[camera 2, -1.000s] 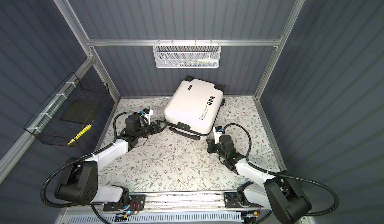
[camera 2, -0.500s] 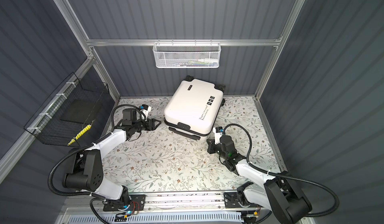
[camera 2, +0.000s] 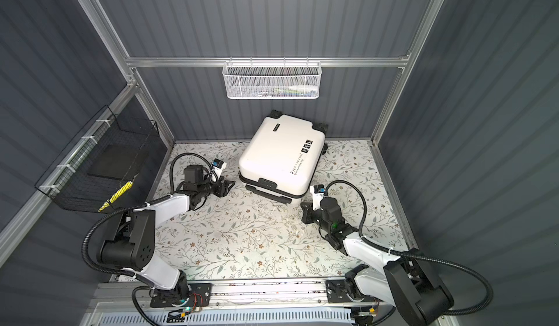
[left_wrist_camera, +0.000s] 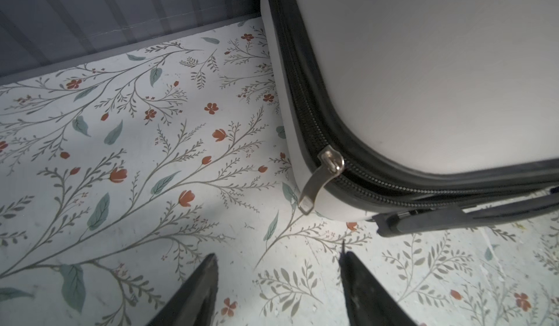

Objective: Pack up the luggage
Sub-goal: 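Hold the pull with right gripper while left moves to the second zipper pull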

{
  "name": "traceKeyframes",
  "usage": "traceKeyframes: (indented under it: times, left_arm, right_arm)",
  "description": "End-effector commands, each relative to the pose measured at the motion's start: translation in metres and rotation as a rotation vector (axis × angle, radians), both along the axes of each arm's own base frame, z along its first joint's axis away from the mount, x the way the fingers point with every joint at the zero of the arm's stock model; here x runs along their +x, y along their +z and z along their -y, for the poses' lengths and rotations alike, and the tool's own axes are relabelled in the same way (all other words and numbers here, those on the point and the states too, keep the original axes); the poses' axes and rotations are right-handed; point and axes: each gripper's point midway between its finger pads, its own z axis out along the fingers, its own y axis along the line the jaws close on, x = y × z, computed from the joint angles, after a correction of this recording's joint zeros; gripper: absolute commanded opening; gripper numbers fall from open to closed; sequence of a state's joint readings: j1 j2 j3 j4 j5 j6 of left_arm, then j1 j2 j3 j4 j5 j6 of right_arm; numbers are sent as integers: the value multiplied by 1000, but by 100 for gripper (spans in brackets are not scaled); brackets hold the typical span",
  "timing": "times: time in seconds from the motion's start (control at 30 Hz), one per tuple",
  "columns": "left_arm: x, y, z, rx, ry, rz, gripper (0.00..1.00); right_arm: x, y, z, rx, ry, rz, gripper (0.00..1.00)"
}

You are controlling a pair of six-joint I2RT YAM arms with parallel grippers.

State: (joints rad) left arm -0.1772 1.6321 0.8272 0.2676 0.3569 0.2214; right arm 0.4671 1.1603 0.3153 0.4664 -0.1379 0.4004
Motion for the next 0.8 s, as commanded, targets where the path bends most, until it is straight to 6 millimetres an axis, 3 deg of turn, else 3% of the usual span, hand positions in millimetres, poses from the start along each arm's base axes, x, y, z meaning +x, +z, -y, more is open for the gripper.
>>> traceKeyframes:
  times: [0.0, 0.2, 0.77]
  left_arm:
    - [12, 2, 8, 54, -48, 95, 66]
    - [22, -3, 15, 53, -80, 117, 63]
    - [36, 9, 35, 64, -190, 160, 52]
  right_arm:
    - [-9, 3, -12, 24, 80, 2, 0]
    - [-9, 3, -13, 17, 82, 1, 0]
    - [-9, -3, -13, 11, 85, -19, 0]
